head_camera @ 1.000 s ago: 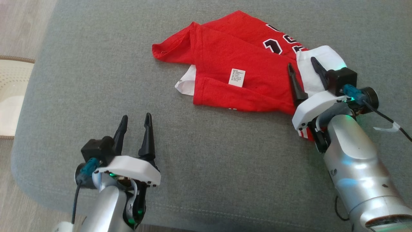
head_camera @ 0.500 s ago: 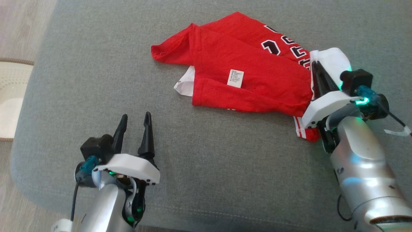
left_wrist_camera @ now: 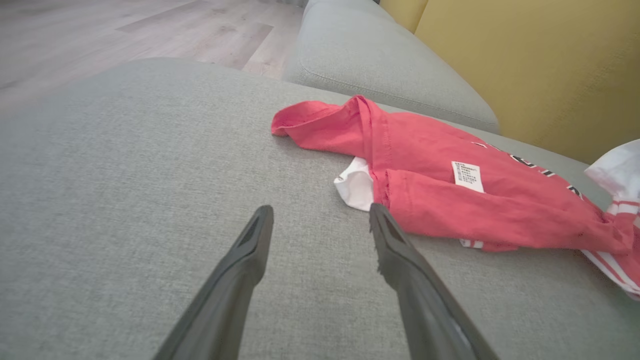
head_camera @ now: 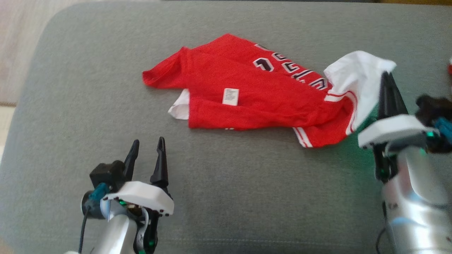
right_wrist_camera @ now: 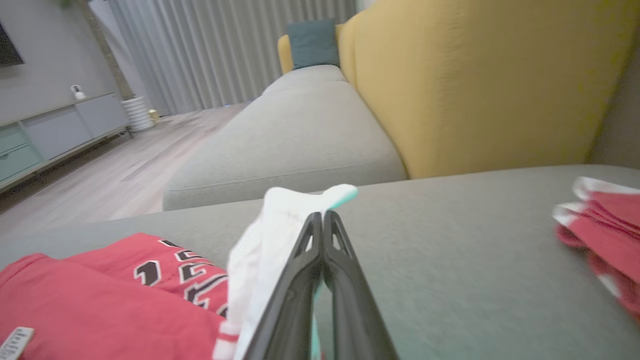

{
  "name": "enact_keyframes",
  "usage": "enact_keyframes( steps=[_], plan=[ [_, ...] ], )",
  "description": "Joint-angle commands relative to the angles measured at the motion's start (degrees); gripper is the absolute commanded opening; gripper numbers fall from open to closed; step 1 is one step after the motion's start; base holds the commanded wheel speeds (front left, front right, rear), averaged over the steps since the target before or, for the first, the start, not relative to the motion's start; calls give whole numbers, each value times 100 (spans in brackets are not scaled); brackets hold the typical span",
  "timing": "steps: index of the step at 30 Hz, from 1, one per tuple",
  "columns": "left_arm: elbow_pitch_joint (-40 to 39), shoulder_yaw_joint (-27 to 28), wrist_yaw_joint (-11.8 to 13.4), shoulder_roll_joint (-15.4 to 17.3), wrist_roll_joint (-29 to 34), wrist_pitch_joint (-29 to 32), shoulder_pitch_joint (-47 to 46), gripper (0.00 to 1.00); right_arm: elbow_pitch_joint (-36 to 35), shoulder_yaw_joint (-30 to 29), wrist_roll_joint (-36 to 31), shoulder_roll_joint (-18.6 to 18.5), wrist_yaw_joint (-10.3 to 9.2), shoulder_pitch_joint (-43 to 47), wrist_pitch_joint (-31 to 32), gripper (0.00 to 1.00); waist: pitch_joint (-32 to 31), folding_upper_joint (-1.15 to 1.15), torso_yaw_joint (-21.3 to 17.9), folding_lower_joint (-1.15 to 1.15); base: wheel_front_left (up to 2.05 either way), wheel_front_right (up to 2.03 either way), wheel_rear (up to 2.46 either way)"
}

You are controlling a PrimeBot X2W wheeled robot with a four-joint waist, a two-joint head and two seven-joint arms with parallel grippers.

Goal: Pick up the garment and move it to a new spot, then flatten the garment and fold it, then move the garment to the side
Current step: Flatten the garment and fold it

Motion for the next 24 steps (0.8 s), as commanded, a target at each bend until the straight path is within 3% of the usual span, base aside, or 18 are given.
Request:
enact_keyframes(
  steps=[1, 6, 16, 24],
  plan=[
    [-163, 210, -16, 44, 35, -70, -101, 100, -256, 93, 18, 53, -5, -30, -61, 0, -139, 0, -170, 0, 0, 0, 0],
    [-138, 206, -16, 44, 55, -70, -12, 100, -650, -204, 203, 53, -5, 548, -61, 0, -285, 0, -405, 0, 0, 0, 0],
    [-65, 177, -29, 44, 69, -70, 11, 100, -717, -343, 200, 53, -5, 1026, -61, 0, -331, 0, -597, 0, 0, 0, 0],
    [-26, 118, -52, 44, 72, -70, -45, 100, -939, -269, -742, -80, -5, 328, -61, 0, -243, 0, -396, 0, 0, 0, 0]
  ],
)
